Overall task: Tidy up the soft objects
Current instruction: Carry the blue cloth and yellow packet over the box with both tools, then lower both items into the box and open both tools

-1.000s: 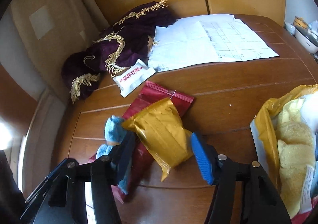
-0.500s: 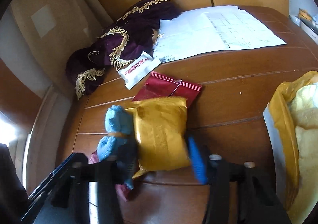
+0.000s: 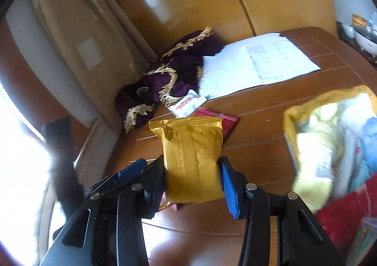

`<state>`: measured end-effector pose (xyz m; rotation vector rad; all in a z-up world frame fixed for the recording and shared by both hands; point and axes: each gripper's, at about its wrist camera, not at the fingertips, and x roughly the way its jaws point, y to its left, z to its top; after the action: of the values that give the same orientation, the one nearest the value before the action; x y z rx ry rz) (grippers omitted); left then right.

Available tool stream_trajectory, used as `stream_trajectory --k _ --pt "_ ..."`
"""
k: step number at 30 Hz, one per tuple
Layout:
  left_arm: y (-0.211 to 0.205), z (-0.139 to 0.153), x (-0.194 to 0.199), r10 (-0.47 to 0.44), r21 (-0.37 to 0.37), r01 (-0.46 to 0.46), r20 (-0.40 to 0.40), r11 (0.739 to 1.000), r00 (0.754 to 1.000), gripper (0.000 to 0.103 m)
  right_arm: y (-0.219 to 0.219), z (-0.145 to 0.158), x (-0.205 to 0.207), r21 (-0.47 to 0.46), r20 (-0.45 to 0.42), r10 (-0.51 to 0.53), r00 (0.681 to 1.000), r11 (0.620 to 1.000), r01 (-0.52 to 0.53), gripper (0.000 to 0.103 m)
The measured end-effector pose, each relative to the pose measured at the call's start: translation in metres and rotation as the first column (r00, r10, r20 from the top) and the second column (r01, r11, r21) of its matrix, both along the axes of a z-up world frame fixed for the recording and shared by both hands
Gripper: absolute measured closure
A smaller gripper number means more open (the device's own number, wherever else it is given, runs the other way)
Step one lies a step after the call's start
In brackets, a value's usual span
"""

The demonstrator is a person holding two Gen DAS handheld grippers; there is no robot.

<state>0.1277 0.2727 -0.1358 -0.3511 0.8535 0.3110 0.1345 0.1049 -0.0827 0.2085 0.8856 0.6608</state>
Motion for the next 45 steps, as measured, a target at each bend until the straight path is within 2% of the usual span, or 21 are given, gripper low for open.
stream_trajectory --k 4,8,12,15,19,20,23,31,36,38,41,45 --pt "-0.007 0.002 -0.004 -0.001 0.036 -0.001 0.044 0.999 0.999 0.081 -0.017 0.007 -0.008 0.025 0.018 0.025 1.0 0.999 -0.025 0.058" --pt "-0.007 0.001 -0.007 0.002 0.035 -0.004 0.058 0.999 0.998 0.084 -0.029 0.01 -0.012 0.042 0.028 0.076 0.997 0.996 -0.077 0.058" --pt "-0.007 0.006 -0.01 0.017 -0.004 -0.017 0.066 1.0 0.998 0.086 -0.041 0.014 -0.018 0.053 0.048 0.117 0.992 0.991 -0.12 0.058" --pt "-0.015 0.017 -0.019 0.02 -0.081 -0.012 0.101 0.997 0.995 0.086 -0.053 0.019 -0.023 0.063 0.067 0.147 0.987 0.986 -0.152 0.058" --pt "-0.04 0.031 -0.028 -0.009 -0.187 0.039 0.161 0.982 0.987 0.086 -0.067 0.021 -0.025 0.065 0.064 0.206 0.976 0.975 -0.21 0.058" --pt "-0.047 0.034 -0.029 -0.016 -0.219 0.055 0.174 0.974 0.985 0.086 -0.072 0.021 -0.025 0.04 0.071 0.199 0.977 0.979 -0.202 0.058" --pt "-0.066 0.04 -0.027 -0.054 -0.292 0.114 0.205 0.95 0.977 0.086 -0.091 0.025 -0.019 0.043 0.076 0.185 0.98 0.981 -0.189 0.058" --pt "-0.129 0.062 -0.018 -0.162 -0.331 0.247 0.263 0.911 0.951 0.086 -0.139 0.039 0.01 0.006 0.088 0.103 0.991 0.995 -0.104 0.057" --pt "-0.157 0.061 -0.003 -0.209 -0.353 0.292 0.254 0.889 0.944 0.086 -0.167 0.035 0.033 -0.023 0.07 0.048 0.996 0.999 -0.047 0.057" --pt "-0.165 0.059 0.003 -0.217 -0.348 0.299 0.254 0.889 0.942 0.086 -0.175 0.031 0.041 -0.037 0.058 0.032 0.998 0.999 -0.03 0.056" --pt "-0.174 0.051 0.012 -0.215 -0.317 0.286 0.241 0.905 0.947 0.086 -0.181 0.023 0.054 -0.064 0.036 0.008 0.999 0.998 -0.006 0.056" --pt "-0.172 0.031 0.024 -0.214 -0.356 0.266 0.18 0.896 0.96 0.085 -0.185 0.009 0.067 -0.076 0.001 -0.027 1.0 0.997 0.027 0.055"
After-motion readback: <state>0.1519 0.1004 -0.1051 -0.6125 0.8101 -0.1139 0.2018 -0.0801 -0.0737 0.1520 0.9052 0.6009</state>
